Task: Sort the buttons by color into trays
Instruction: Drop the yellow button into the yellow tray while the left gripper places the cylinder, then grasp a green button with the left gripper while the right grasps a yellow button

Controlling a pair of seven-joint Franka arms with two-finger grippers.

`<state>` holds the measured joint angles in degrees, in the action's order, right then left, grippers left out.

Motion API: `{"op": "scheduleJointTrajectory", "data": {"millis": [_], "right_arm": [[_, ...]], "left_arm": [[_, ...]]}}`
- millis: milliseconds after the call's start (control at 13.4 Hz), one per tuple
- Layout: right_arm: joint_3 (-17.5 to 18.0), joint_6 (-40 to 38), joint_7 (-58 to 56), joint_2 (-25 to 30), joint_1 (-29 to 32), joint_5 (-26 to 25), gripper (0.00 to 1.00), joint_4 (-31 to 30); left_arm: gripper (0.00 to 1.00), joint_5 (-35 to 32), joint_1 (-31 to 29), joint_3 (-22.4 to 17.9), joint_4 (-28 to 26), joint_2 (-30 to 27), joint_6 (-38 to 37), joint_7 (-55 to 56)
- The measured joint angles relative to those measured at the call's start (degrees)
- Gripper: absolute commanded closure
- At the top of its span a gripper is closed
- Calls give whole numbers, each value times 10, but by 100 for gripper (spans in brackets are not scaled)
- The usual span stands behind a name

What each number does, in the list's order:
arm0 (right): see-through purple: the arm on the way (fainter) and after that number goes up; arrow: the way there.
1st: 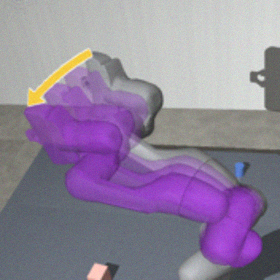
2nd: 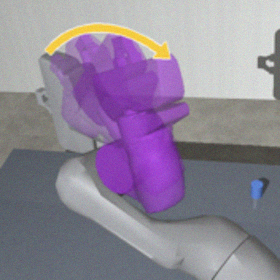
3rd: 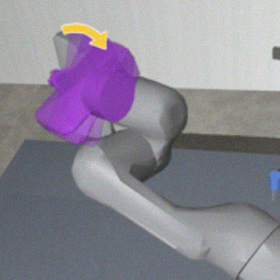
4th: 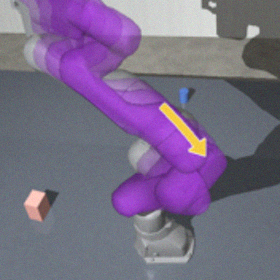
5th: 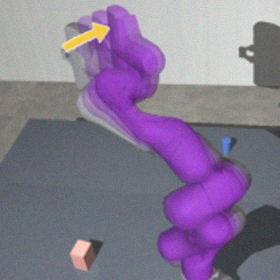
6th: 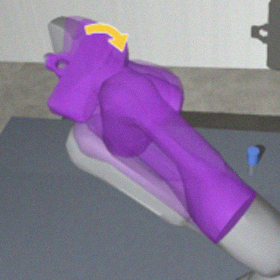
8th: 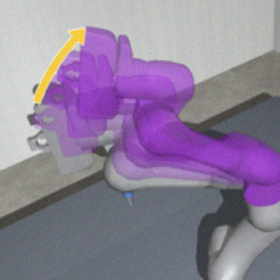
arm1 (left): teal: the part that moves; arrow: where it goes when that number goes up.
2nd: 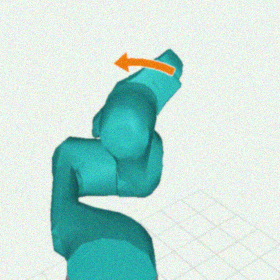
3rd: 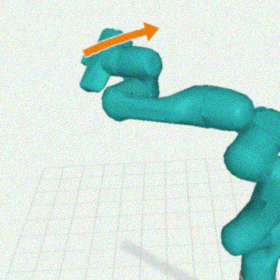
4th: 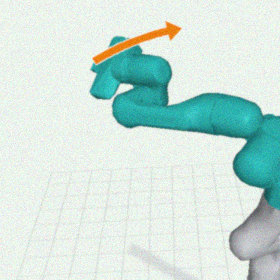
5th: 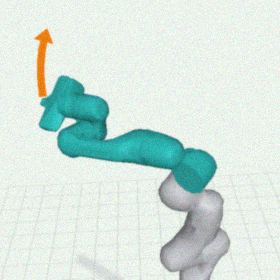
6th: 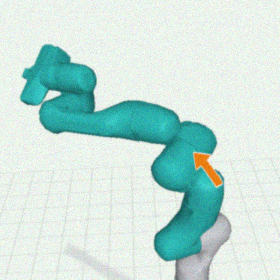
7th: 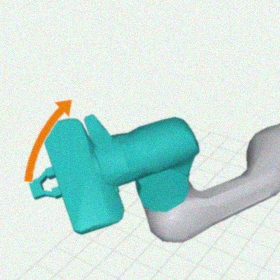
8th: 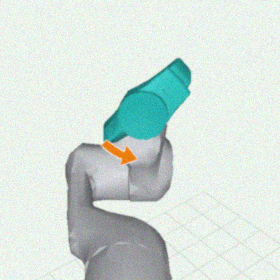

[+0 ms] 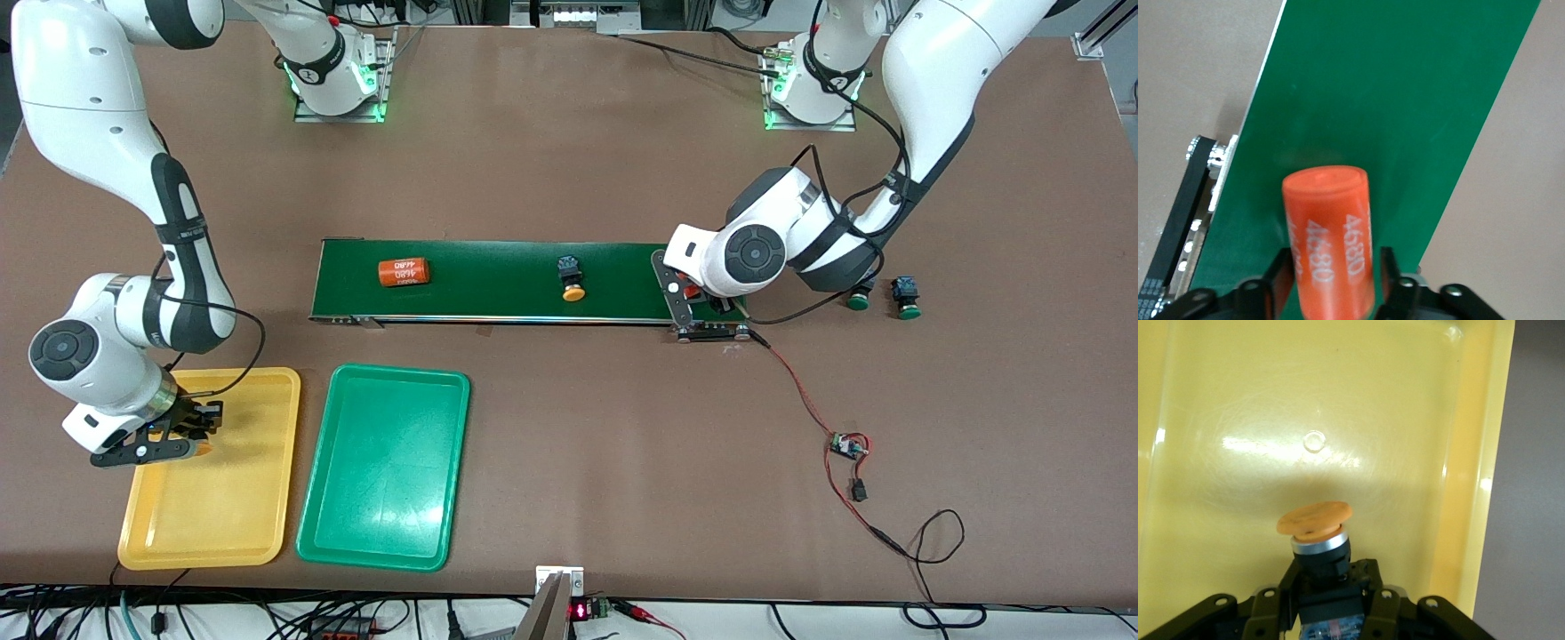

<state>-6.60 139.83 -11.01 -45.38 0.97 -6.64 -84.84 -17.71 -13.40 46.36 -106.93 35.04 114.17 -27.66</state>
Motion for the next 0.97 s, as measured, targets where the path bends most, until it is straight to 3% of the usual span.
{"op": "scheduleJointTrajectory", "data": {"millis": [75,149,224,523,672,971], "right_arm": [[0,6,-2,-2,1,0,35,1],[0,12,-5,-2,1,0,5,1],[0,15,-6,-2,1,0,0,1],[0,17,-8,-1,1,0,0,7],[1,-1,-8,5,-1,5,0,7],[12,-136,-5,66,-36,36,0,5]], "left_arm": [[0,0,-1,0,0,-2,0,-9],[0,0,-3,0,2,-6,-4,-12],[0,0,-7,-1,6,-13,-13,-12],[0,0,-48,-16,47,-52,-75,-10],[0,0,-61,-69,60,-62,-80,-9],[0,12,-62,-188,67,-66,-80,32]]}}
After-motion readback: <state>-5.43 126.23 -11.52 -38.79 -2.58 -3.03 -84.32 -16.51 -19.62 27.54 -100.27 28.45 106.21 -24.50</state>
